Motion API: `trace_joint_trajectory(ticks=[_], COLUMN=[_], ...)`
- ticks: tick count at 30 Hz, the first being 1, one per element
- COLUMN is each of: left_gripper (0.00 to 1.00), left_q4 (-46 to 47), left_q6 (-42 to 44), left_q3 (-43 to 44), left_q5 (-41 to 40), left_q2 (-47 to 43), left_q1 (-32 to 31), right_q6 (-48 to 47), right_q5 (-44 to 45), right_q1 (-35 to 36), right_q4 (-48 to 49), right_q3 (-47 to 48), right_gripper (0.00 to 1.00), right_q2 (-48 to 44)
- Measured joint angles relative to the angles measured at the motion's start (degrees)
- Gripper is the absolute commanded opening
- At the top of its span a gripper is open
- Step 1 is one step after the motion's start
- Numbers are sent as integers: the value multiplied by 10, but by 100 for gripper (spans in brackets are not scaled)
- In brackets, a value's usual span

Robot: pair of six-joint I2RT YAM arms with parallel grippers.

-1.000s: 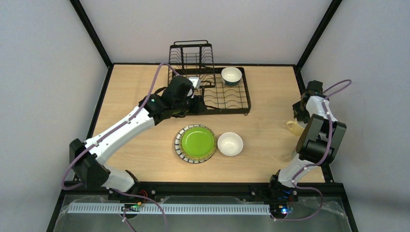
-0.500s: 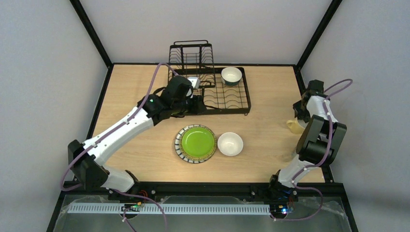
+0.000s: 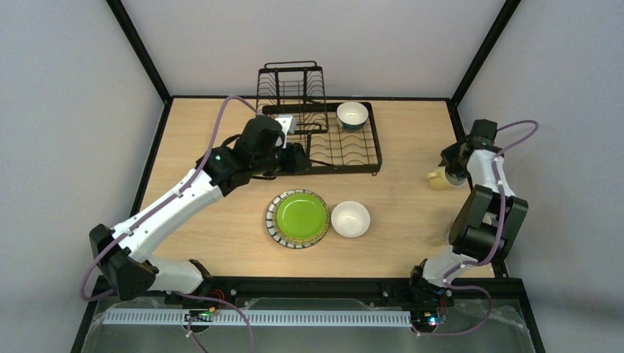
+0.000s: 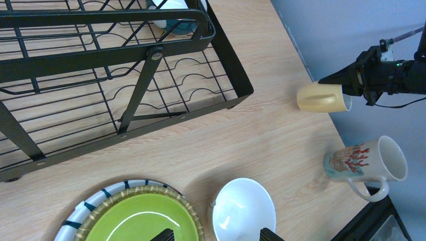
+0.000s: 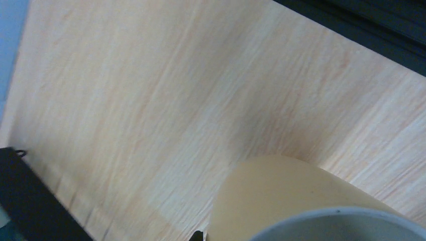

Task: Load the mixed dishes into the dish rack
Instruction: Grab the cup at the corner of the board.

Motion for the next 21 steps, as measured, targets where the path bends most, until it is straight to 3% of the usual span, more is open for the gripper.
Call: trace_joint_trajectory(ticks=[9, 21], left_gripper=[97, 97], left_q4=[2, 2], left_q6=[-24, -47], left_q3=[0, 34], left_q5=[19, 42], left_q2=[-2, 13], left_q1=[0, -7], right_q6=[22, 92], right_q5=[-97, -214], right_q1=[8, 94], right_q4=[40, 143], right_q3=[1, 58], right_gripper=[0, 0], right_q2=[-37, -60])
